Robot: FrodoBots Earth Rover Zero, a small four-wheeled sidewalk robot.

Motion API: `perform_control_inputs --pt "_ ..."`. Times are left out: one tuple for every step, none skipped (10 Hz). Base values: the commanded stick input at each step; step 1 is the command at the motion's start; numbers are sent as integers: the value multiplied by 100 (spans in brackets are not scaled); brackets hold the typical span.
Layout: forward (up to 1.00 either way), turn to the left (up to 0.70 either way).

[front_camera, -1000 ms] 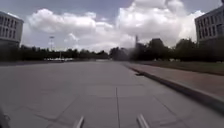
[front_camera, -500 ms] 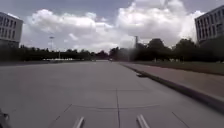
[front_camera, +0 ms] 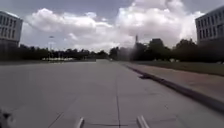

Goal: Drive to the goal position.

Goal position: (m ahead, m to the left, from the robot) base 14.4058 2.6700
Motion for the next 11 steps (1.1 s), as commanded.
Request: perform_control_inputs --pt "70 0" --pt "70 0" --pt "70 0" --pt "70 0" --pt "70 0" --pt "70 0" --pt "70 0" --pt "70 0" --pt "70 0" --pt "70 0" --pt "70 0"
